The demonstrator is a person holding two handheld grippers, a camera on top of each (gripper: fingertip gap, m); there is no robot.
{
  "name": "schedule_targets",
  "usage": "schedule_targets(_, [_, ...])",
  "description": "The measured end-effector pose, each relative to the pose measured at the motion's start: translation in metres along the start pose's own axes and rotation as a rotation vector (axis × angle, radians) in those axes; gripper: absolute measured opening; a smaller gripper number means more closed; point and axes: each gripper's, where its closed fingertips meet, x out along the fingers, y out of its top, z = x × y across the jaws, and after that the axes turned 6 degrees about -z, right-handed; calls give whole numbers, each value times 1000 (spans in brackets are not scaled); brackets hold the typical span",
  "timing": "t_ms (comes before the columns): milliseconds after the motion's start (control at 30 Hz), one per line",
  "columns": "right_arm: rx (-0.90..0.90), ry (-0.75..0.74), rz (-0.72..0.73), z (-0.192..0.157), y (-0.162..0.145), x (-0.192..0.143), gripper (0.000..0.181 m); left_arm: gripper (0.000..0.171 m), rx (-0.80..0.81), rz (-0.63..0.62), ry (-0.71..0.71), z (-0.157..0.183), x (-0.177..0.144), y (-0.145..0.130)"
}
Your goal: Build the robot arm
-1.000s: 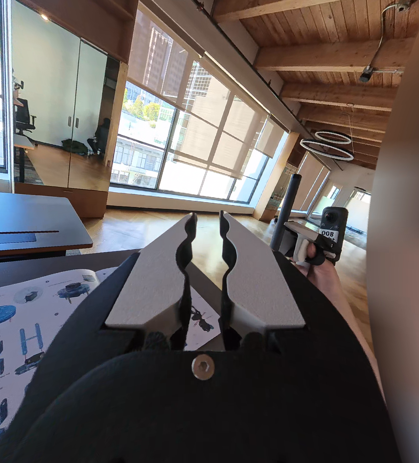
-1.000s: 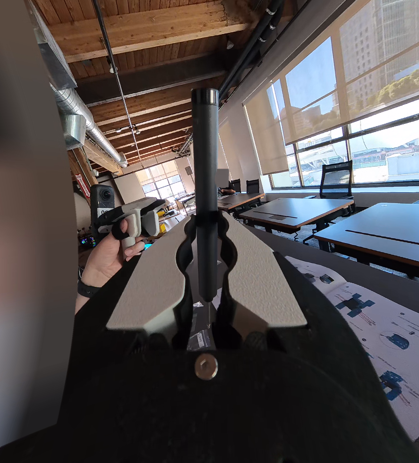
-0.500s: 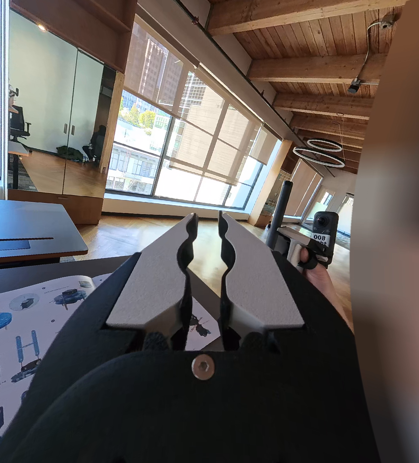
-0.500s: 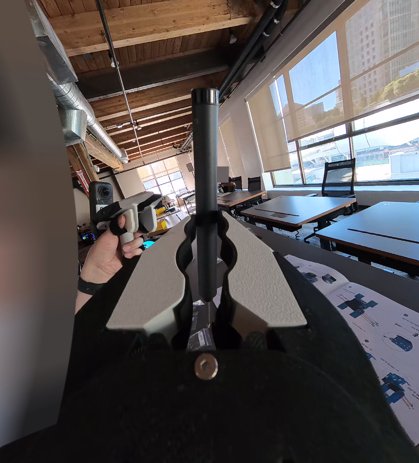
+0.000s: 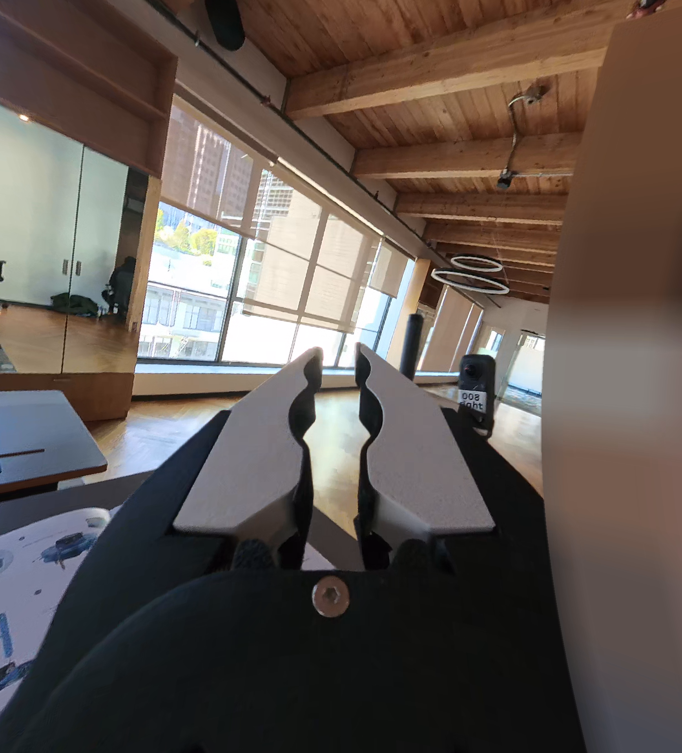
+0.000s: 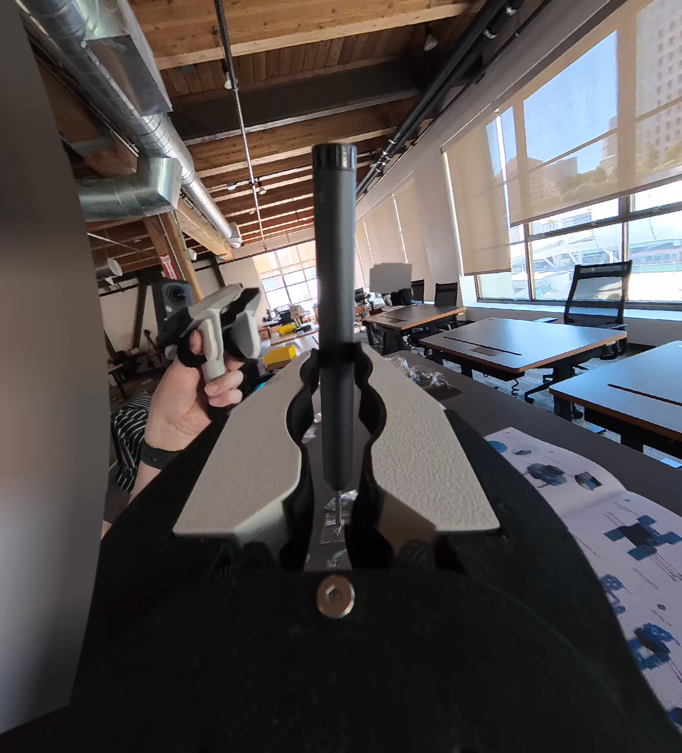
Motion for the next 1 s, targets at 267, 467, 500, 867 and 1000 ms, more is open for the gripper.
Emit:
schedule_targets(267, [-22, 136, -101, -72, -11, 46, 16, 15, 22, -58, 65, 34, -94, 5])
schedule_targets(467, [-27, 258, -124, -132, -15, 120, 16, 18, 4, -144, 116, 53, -244, 34])
schedule_targets(500, [-28, 280, -122, -144, -18, 136, 16, 17, 15, -134, 158, 52, -274, 42])
schedule_targets(867, [-93, 289, -101, -255, -90, 345, 16, 17, 174, -178, 471, 17, -591, 110])
schedule_targets(1000, [-105, 297, -68, -290, -108, 408, 16, 17, 194, -174, 510, -10, -659, 125])
